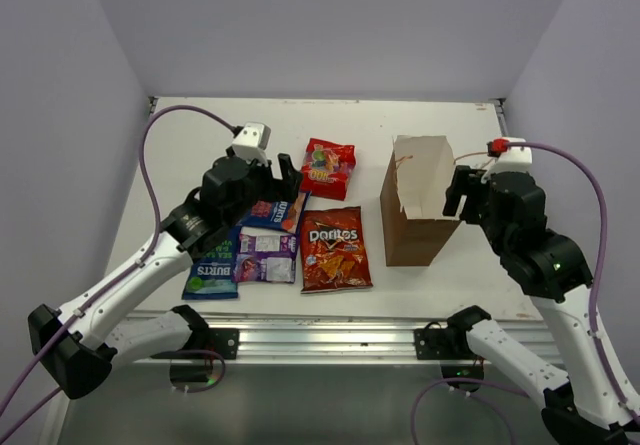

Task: Place the snacks into the paper bag

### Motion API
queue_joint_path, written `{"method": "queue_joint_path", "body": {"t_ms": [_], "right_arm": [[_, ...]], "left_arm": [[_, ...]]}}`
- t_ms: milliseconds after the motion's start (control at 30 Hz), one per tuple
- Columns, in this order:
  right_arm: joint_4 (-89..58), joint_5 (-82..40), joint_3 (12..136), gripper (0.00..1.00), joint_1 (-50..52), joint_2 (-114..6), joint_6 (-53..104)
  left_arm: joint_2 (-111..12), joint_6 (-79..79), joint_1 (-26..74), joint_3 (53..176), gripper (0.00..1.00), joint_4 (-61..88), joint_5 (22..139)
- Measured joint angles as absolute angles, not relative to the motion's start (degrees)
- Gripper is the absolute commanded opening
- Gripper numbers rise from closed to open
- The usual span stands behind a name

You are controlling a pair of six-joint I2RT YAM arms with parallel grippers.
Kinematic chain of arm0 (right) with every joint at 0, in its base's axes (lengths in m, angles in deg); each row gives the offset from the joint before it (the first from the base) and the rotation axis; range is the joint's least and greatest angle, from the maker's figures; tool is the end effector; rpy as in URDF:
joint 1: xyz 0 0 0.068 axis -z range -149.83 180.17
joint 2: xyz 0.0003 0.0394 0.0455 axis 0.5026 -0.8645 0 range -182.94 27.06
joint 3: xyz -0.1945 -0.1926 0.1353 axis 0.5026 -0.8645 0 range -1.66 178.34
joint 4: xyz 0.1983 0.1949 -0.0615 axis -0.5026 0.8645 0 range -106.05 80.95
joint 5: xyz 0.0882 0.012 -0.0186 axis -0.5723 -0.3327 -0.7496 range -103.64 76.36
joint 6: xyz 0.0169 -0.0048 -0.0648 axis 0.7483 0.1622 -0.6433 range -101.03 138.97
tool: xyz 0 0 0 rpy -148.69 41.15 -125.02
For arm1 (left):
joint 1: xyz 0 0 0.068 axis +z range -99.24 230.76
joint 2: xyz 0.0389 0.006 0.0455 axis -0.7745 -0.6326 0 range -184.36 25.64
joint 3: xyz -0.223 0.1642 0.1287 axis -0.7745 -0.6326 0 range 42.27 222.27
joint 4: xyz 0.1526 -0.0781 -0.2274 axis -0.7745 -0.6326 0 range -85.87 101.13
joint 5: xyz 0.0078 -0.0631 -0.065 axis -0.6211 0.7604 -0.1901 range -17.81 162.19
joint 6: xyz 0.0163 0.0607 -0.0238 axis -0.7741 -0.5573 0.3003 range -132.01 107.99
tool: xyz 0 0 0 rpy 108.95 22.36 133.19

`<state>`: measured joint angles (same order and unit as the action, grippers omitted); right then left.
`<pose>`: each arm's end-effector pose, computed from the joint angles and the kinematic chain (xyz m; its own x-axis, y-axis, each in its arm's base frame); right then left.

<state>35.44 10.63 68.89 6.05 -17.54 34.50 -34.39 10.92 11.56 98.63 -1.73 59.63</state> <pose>0.1325 0.0352 0.4414 -0.3883 0.0935 -0.9168 0.0725 0.9949 0.0708 0.2131 -0.1587 0.3778 -0.3805 -0.1804 -0.9070 0.3334 0.8880 -0.3165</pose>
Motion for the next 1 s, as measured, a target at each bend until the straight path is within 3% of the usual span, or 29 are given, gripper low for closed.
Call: {"method": "queue_joint_path", "body": {"t_ms": [67,133,300,467,567,600,767,1000], "right_arm": [[35.28,10.96,67.27,0.55,6.07,-17.52,34.28],[35.24,11.11,65.56,0.46,6.07,-17.52,34.26],[34.91,12.31,63.29,0.46,6.07,-18.35,34.28],[33.58,12.69,61.41,0.37,6.05,-19.47,34.11],[32.99,12.84,60.8,0.14,6.07,-20.6,33.6],[32.75,12.88,60.67,0.0,6.05,-21.0,33.54],[32.33,13.78,60.67,0.0,6.07,-21.72,33.45],[32.35,13.91,60.67,0.0,6.07,-21.37,33.45]], "left_arm": [[-34.59,11.1,11.56,98.61,0.89,-1.8,59.81],[-34.59,11.23,11.49,98.61,0.89,-1.77,59.94],[-34.81,11.41,11.34,98.57,0.89,-1.73,60.73],[-35.92,11.43,11.29,97.36,0.88,-1.16,61.93],[-36.38,11.43,11.29,96.47,0.87,-0.79,62.54],[-36.47,11.43,11.29,96.25,0.84,-0.62,62.72],[-37.19,12.28,11.23,94.5,0.7,1.66,65.62],[-41.69,18.29,8.85,86.61,0.72,7.41,70.83]]}}
